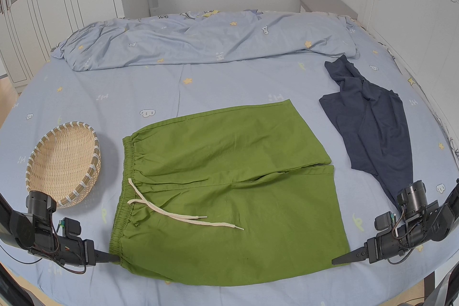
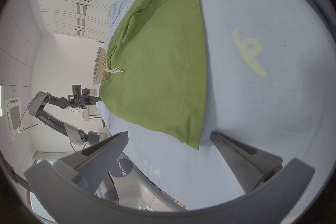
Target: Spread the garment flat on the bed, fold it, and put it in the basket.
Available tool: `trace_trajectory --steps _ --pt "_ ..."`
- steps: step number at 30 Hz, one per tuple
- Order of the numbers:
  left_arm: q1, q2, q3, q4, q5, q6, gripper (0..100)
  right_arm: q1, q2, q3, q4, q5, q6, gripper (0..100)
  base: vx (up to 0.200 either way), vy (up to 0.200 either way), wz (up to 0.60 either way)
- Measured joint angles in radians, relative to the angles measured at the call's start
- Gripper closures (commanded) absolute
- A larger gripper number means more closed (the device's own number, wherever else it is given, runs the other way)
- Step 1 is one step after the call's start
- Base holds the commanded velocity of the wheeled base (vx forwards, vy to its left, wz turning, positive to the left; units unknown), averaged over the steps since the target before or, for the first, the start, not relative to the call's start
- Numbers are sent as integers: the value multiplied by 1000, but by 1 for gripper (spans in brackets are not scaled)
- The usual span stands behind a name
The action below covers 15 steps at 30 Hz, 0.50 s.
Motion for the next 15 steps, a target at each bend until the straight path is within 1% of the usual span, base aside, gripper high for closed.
trace_trajectory --steps 8,13,15 --pt "-5 1 3 0 0 0 100 6 75 3 -103 17 1 0 0 0 0" --pt "-5 2 3 0 0 0 100 6 106 5 -136 84 4 0 0 0 0" --pt "-5 4 3 0 0 0 100 5 111 5 -140 99 6 0 0 0 0"
